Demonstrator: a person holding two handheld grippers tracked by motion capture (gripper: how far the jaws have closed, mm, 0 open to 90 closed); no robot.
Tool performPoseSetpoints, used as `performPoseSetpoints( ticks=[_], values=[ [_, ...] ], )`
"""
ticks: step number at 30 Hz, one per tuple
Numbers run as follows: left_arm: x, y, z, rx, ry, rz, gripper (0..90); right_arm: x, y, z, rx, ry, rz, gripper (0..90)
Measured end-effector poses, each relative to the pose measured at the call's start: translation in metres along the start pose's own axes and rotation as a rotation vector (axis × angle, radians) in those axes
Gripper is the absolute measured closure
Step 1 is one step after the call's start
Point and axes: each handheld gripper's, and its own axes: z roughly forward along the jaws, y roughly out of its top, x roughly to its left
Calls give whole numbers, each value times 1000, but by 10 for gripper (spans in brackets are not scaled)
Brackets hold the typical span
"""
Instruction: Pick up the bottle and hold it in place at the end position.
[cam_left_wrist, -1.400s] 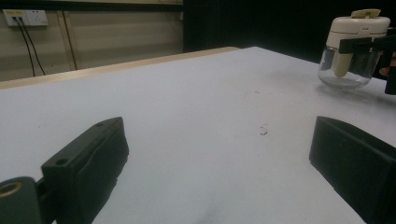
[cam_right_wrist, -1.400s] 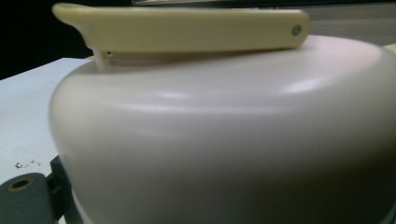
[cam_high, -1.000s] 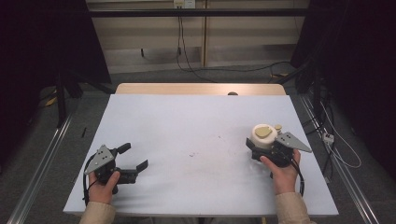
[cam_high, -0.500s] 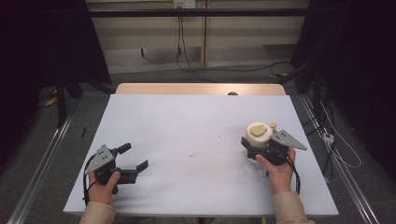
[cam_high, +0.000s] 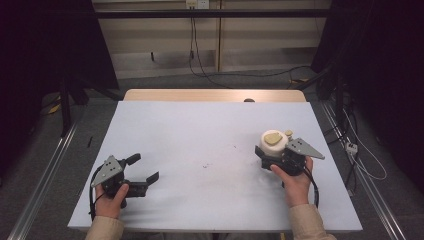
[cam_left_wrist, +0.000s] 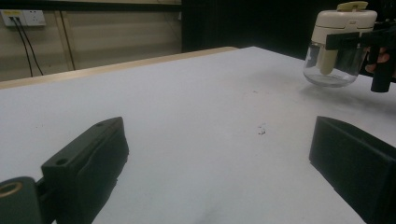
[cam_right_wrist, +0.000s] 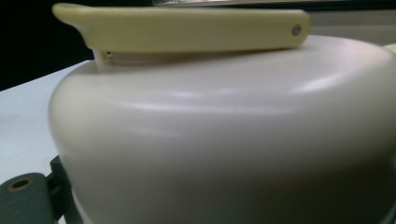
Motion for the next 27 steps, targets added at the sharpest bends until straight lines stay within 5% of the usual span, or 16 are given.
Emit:
performPoseSetpoints(
  ticks=[27],
  values=[
    [0, 0, 0, -1, -3, 0, 40, 19, 6, 21, 11, 43, -23, 62]
  ],
)
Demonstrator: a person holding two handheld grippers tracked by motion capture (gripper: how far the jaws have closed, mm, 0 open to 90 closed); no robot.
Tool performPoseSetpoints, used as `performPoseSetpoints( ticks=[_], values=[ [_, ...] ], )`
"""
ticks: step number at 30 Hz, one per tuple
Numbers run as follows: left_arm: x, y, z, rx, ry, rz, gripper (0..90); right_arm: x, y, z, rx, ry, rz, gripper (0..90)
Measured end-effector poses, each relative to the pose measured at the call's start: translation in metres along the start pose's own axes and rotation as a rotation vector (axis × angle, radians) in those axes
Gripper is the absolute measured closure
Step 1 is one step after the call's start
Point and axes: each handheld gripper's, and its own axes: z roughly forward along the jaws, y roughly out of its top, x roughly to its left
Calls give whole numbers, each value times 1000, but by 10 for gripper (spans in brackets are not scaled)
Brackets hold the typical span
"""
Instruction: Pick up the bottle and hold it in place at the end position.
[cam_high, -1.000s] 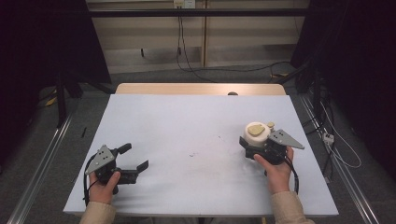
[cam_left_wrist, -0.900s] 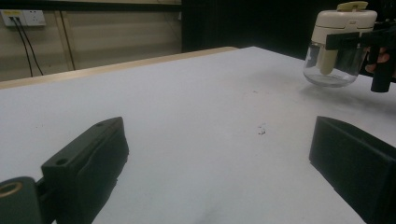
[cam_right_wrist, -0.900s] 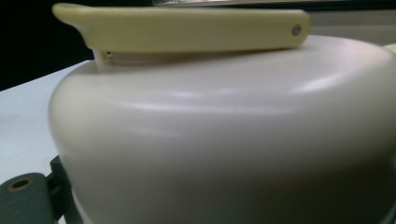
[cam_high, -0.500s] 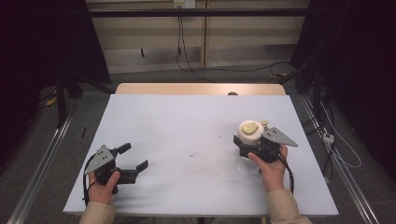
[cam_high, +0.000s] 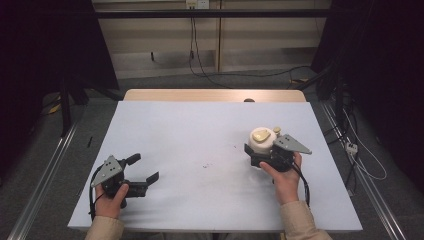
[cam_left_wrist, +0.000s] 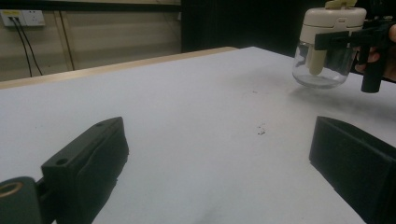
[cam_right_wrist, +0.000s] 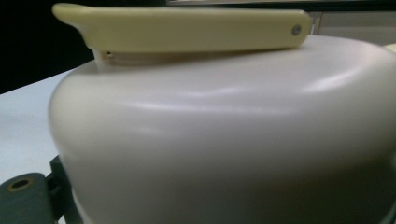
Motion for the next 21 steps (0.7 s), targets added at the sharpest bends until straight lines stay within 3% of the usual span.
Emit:
performPoseSetpoints(
  ticks=[21],
  values=[
    [0, 0, 0, 2, -6, -1, 40, 9, 2, 16, 14, 23, -6, 62]
  ],
)
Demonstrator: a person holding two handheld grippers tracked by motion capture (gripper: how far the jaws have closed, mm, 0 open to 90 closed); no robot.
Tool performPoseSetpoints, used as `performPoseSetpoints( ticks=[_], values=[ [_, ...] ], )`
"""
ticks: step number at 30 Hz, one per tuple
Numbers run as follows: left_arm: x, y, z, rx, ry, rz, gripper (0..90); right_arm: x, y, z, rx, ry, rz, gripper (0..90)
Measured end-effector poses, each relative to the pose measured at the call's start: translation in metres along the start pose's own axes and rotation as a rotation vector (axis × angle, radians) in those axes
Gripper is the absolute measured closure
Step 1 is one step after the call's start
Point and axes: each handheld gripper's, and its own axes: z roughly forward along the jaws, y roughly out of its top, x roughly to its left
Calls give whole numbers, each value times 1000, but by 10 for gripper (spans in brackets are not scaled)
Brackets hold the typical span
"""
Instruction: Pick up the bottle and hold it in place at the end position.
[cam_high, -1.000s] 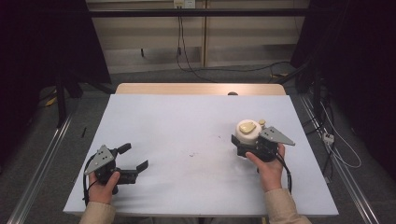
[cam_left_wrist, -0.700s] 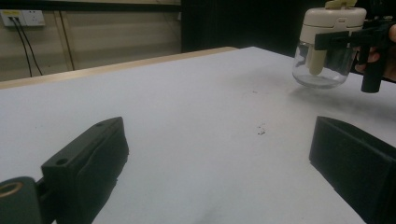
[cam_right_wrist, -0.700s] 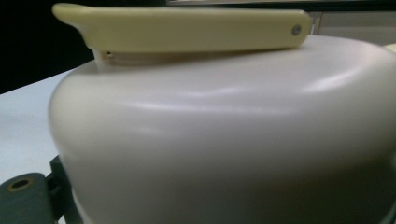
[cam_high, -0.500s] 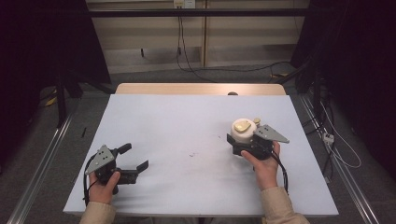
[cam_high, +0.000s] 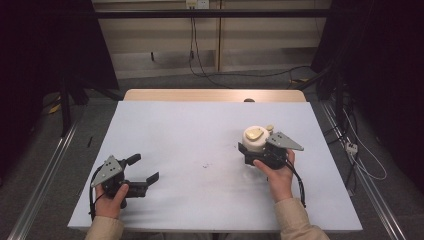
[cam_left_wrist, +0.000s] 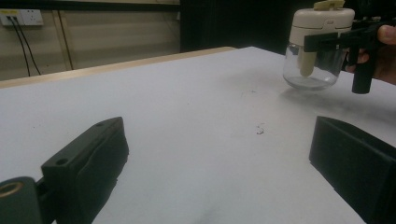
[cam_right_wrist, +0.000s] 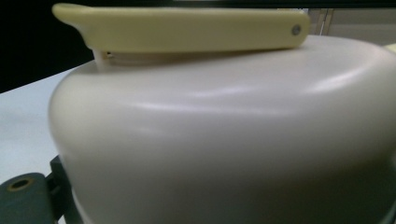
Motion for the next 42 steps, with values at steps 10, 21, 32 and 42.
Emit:
performPoseSetpoints(
  ticks=[10, 21, 32, 42],
  values=[
    [0, 0, -3, -3, 3, -2, 40, 3, 3, 6, -8, 16, 8, 62],
    [-1, -1, -4, -5, 0, -3, 40, 8, 7, 14, -7, 28, -3, 61],
    [-1, -1, -5, -8, -2, -3, 40, 13, 9, 26, -2, 41, -11, 61],
    [-1, 0, -5, -7, -2, 2, 40, 16, 12, 32, -4, 51, -16, 62]
  ],
)
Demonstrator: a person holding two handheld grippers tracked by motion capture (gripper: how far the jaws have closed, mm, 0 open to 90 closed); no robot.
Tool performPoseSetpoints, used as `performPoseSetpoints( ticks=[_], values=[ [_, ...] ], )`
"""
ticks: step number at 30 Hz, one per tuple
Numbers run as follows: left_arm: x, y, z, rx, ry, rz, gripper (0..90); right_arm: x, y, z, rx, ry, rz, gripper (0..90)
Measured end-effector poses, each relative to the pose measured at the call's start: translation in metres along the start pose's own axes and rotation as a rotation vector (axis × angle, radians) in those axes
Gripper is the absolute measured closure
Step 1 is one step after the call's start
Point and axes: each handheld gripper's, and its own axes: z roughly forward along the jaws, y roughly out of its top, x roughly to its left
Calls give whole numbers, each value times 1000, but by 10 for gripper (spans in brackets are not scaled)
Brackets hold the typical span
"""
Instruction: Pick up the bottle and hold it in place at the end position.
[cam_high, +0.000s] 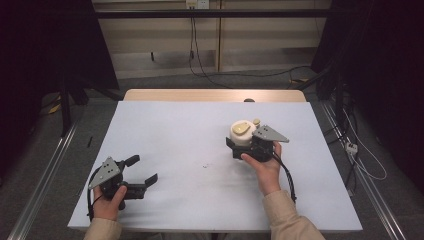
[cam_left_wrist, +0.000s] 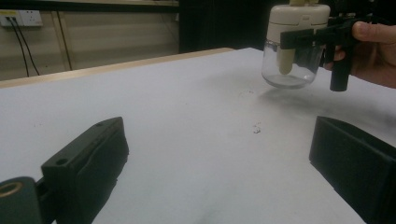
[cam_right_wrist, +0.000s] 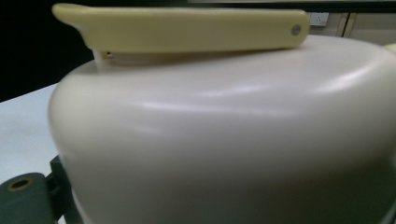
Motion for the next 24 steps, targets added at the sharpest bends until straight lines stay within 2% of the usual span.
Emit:
performPoseSetpoints(
  ticks=[12, 17, 24],
  values=[
    [-1, -1, 1, -2, -4, -9, 40, 1, 2, 8, 0, 6, -1, 62],
    [0, -1, 1, 3, -4, -6, 40, 0, 2, 10, -2, 4, 14, 61],
    [0, -1, 1, 3, -5, -8, 40, 2, 3, 16, 4, 9, 5, 61]
  ],
)
